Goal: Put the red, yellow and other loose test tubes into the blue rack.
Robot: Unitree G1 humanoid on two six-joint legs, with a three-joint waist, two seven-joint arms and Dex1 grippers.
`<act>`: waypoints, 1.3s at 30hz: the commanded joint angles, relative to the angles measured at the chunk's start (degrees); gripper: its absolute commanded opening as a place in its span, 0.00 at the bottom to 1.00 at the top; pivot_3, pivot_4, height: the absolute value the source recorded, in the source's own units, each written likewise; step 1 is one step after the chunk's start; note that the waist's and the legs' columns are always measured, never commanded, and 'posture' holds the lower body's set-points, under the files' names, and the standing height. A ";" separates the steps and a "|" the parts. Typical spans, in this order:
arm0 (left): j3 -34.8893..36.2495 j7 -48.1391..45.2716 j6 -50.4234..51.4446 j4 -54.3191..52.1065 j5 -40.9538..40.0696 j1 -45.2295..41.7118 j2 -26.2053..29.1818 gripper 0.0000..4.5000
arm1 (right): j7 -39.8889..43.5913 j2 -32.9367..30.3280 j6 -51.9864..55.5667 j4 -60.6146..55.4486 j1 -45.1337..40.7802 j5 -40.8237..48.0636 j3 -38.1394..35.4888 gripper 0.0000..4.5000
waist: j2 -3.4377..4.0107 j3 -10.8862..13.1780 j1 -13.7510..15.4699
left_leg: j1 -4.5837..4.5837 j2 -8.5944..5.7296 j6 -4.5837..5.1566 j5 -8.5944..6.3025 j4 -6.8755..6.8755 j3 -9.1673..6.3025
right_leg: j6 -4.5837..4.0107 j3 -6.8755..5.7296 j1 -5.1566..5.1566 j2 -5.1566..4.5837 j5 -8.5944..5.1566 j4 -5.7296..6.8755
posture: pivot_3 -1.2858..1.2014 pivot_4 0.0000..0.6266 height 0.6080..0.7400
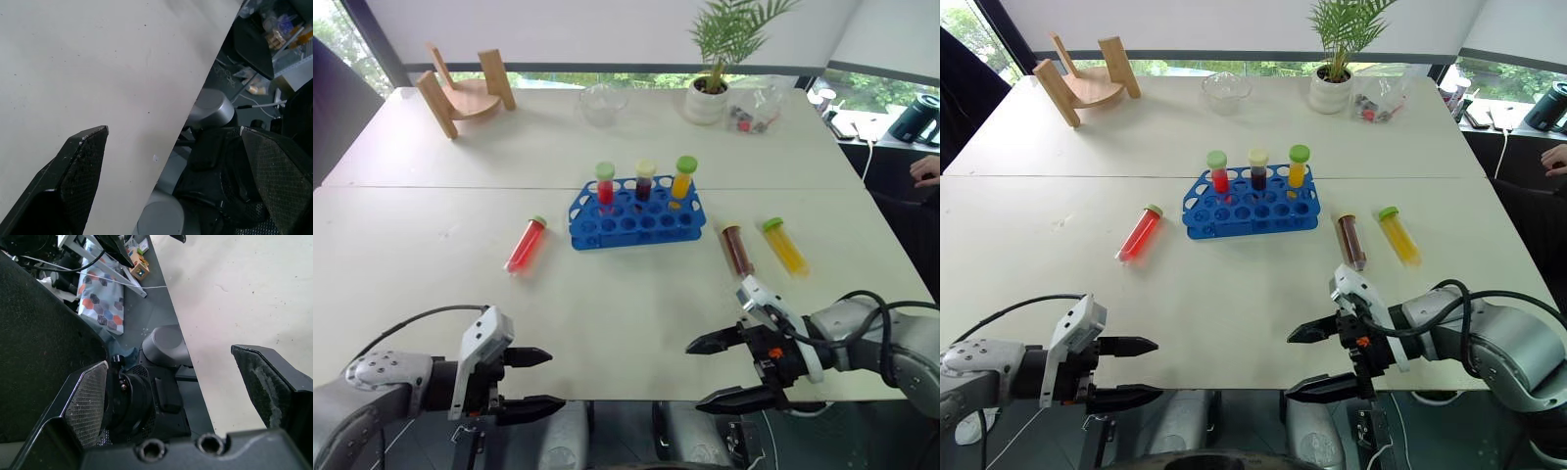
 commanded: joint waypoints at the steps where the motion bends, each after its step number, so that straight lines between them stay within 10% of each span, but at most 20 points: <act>1: 0.47 1.22 -0.07 0.18 -0.75 -2.06 -0.88 0.99 | 0.42 -0.15 -0.80 -0.70 -0.65 0.23 0.20 1.00 | 0.00 0.00 0.05 | 0.00 0.00 0.00 0.00 0.00 0.00 | 0.00 0.00 0.00 0.00 0.00 0.00 | 0.52 0.24 1.00; 22: -4.00 6.22 4.79 2.27 -1.83 -10.20 -2.75 0.99 | -3.97 0.36 0.13 0.46 -3.25 0.46 -2.43 1.00 | 0.01 0.00 -0.02 | 0.00 -0.01 0.00 0.00 0.00 0.00 | 0.01 0.00 0.01 0.02 0.01 0.00 | 0.52 0.24 1.00; 28: -3.57 1.98 5.05 8.53 -3.75 -27.02 -1.28 0.99 | -5.74 -2.85 2.04 14.08 -21.33 0.16 -9.24 1.00 | 0.00 0.03 -0.09 | 0.02 -0.02 -0.03 0.02 0.15 -0.02 | 0.00 -0.01 0.04 0.07 0.08 0.08 | 0.52 0.24 1.00; 39: -11.76 -12.75 -7.25 12.76 6.86 -49.45 5.37 0.99 | -0.12 1.19 -1.78 72.29 -64.77 -43.27 26.17 1.00 | 0.01 0.05 -1.47 | -0.26 -0.03 0.03 -0.02 -0.32 0.28 | 0.25 0.13 -0.57 0.05 0.19 0.01 | 0.52 0.24 1.00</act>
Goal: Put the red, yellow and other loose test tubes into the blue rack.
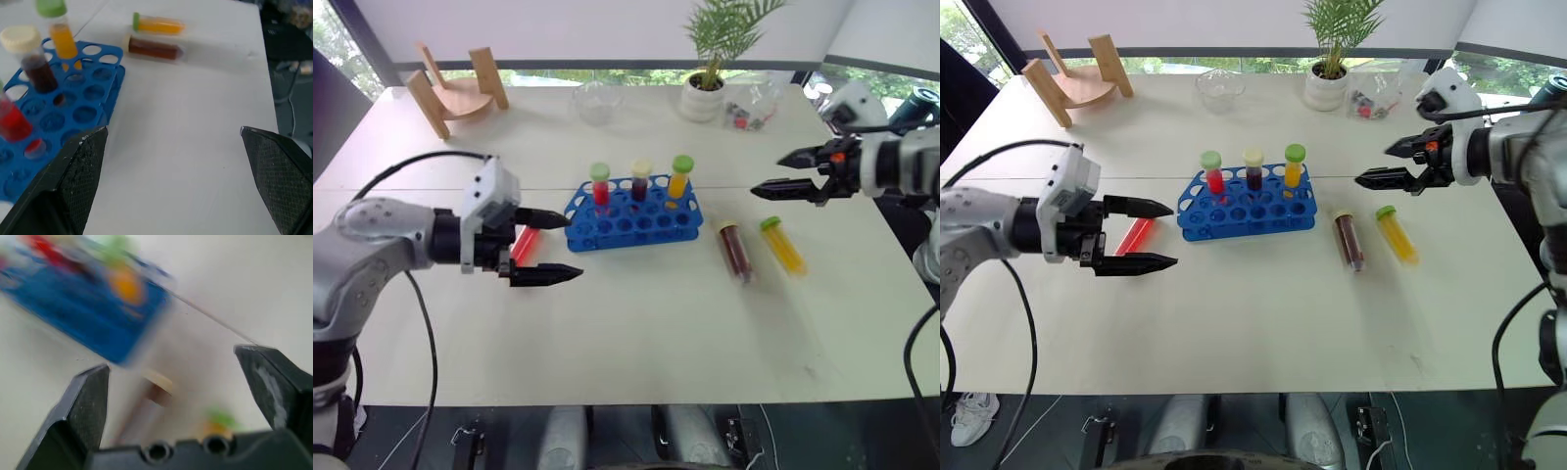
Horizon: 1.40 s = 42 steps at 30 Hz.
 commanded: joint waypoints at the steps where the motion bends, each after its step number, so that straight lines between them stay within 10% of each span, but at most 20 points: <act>1: -1.77 -4.74 -5.30 -1.07 3.88 0.20 2.22 0.99 | 6.19 4.25 1.12 15.36 -7.85 -7.83 5.54 1.00 | 0.06 0.04 -0.41 | -0.04 0.00 0.00 0.00 -0.07 0.00 | -0.01 0.00 -0.08 0.01 -0.02 0.01 | 0.52 0.24 1.00; 15: -3.10 1.52 -6.05 -6.14 7.40 6.56 -2.72 0.99 | 9.23 16.67 -9.99 38.86 -8.71 -22.33 7.14 1.00 | 0.12 0.07 -0.59 | -0.72 -0.01 -0.48 0.30 0.00 0.04 | 0.01 0.07 -0.95 -0.02 0.00 0.57 | 0.52 0.24 1.00; 23: -1.92 3.25 -6.11 -6.42 7.68 9.51 -2.39 1.00 | 9.62 16.84 -14.88 39.76 -5.60 -27.80 6.91 0.21 | 0.10 0.06 -0.52 | -0.37 -0.04 -0.51 0.32 0.43 -0.09 | 0.03 0.05 -0.55 0.02 0.02 1.07 | 0.52 0.24 1.00; 27: -1.34 1.34 -7.11 -3.44 8.85 10.48 -0.64 1.00 | 5.16 16.98 -17.45 37.18 -6.88 -23.94 -1.02 0.17 | 0.10 0.06 -0.64 | 0.15 -0.05 -0.50 0.31 0.37 -0.11 | 0.02 0.05 -0.02 0.02 -0.01 1.02 | 0.52 0.24 1.00; 31: 0.26 -1.71 -8.67 2.44 10.23 10.88 2.51 1.00 | -3.24 19.53 -19.58 21.53 -4.80 -11.41 -19.61 0.17 | 0.17 0.11 -1.92 | 0.19 -0.02 -0.50 0.31 0.32 -0.09 | 0.02 0.07 -0.05 0.04 0.00 1.06 | 0.52 0.24 1.00; 35: 2.30 -4.61 -8.05 7.81 9.04 9.18 4.41 1.00 | -15.18 27.76 -23.78 -17.45 13.64 -2.31 -34.31 0.17 | 0.14 0.08 -1.84 | 0.15 0.14 -0.50 0.31 0.20 -0.40 | -0.09 0.00 -0.07 0.33 -0.07 1.09 | 0.52 0.24 1.00; 42: 1.84 -4.10 -4.08 10.35 8.63 4.11 3.88 1.00 | -37.73 52.41 -28.09 -49.93 40.81 -0.45 -33.26 0.17 | 0.16 0.10 -0.32 | 0.05 0.15 -0.54 0.32 0.23 -0.52 | -0.20 -0.13 -0.11 0.30 -0.19 1.17 | 0.52 0.24 1.00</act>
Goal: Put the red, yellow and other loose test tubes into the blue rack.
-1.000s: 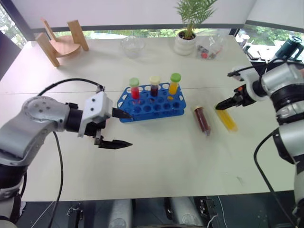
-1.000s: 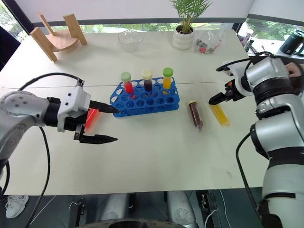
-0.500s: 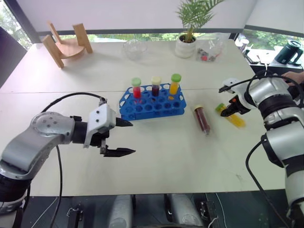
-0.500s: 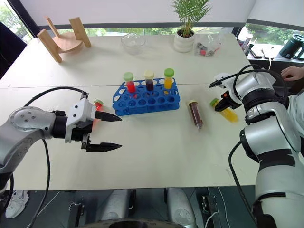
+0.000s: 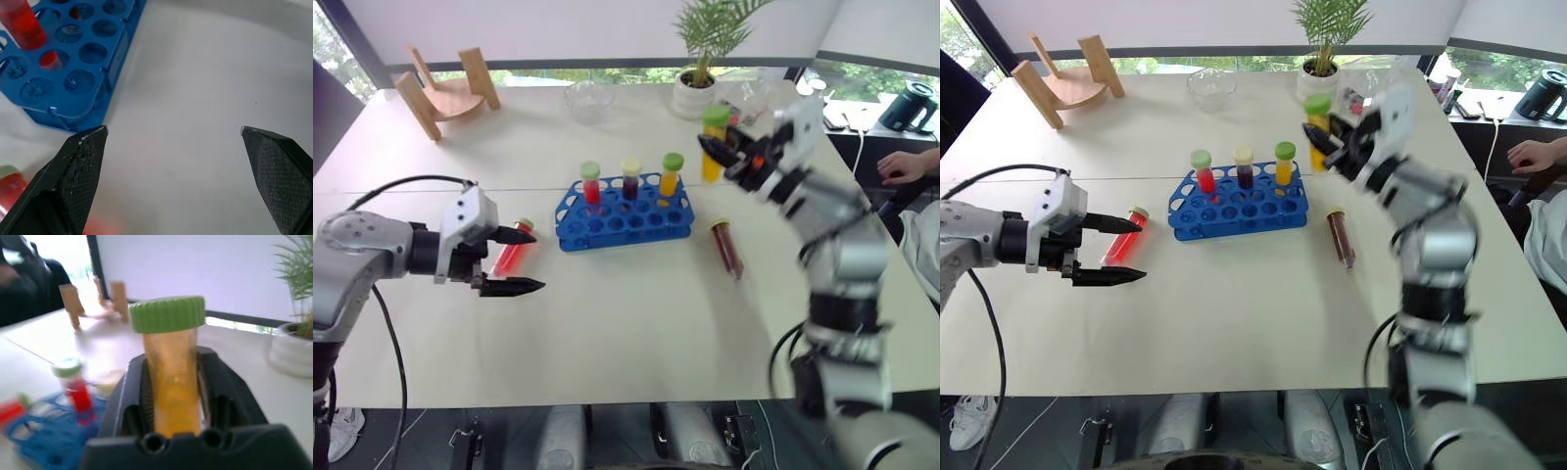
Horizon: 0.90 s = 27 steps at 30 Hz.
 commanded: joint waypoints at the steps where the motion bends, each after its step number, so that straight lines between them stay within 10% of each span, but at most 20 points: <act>1: 0.67 0.97 2.89 -0.44 -1.03 -3.91 -0.09 1.00 | -8.78 6.04 -6.85 -7.33 6.11 -2.23 2.71 0.17 | 0.00 0.00 0.00 | 0.03 -0.06 -0.04 0.02 0.04 0.02 | 0.07 0.03 0.08 -0.04 0.05 -0.01 | 0.52 0.24 1.00; 27: -0.38 2.97 7.39 -2.39 -1.25 -7.12 -1.55 1.00 | -11.66 6.47 -34.52 22.98 1.49 -8.81 10.18 0.17 | -0.02 -0.01 -0.37 | 0.19 0.12 -0.11 0.09 0.02 0.04 | -0.03 0.15 0.10 0.24 0.10 0.04 | 0.52 0.24 1.00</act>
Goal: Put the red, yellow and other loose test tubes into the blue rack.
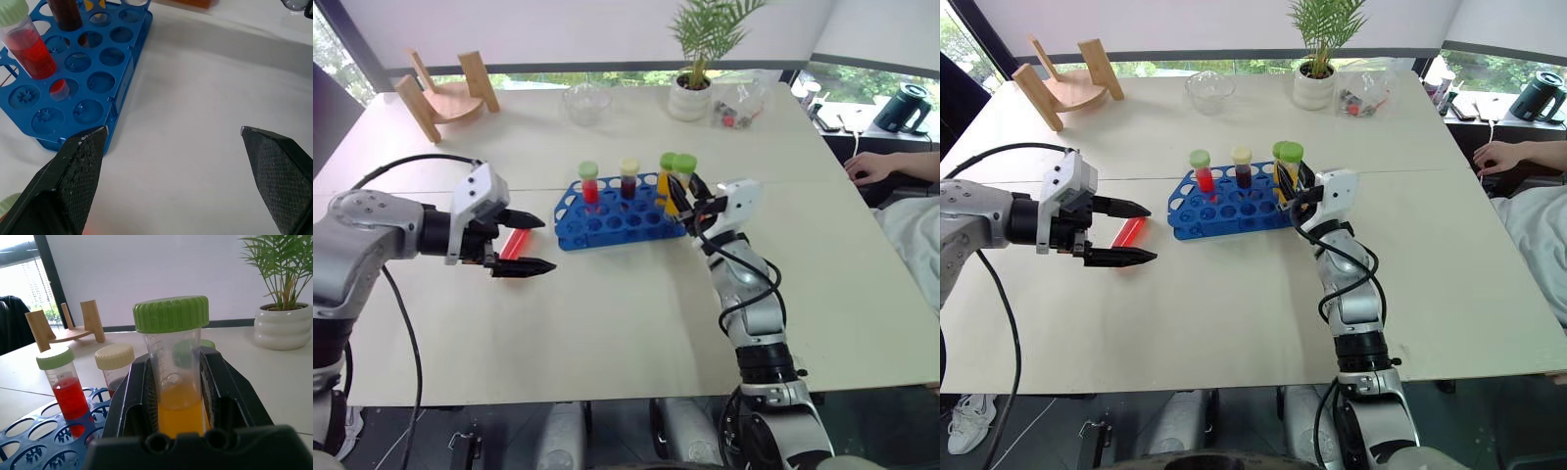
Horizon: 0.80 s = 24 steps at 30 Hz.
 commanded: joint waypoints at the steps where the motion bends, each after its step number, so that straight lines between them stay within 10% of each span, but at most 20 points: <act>1: 2.67 0.76 0.24 -2.07 -0.80 0.21 0.46 1.00 | -0.28 -0.49 -2.55 0.68 -0.73 -1.07 0.58 0.17 | 0.00 0.00 0.00 | 0.00 0.00 0.00 0.00 0.00 0.00 | 0.00 0.00 0.00 0.00 0.00 0.00 | 0.52 0.24 1.00; 24: 2.01 2.25 0.10 -2.39 -1.03 0.12 -1.47 1.00 | -1.62 -1.61 -2.65 -0.75 2.68 -2.70 2.21 0.17 | -0.01 -0.01 0.07 | 0.01 0.00 0.00 0.00 0.01 -0.01 | 0.00 0.00 0.03 -0.01 0.00 0.00 | 0.52 0.24 1.00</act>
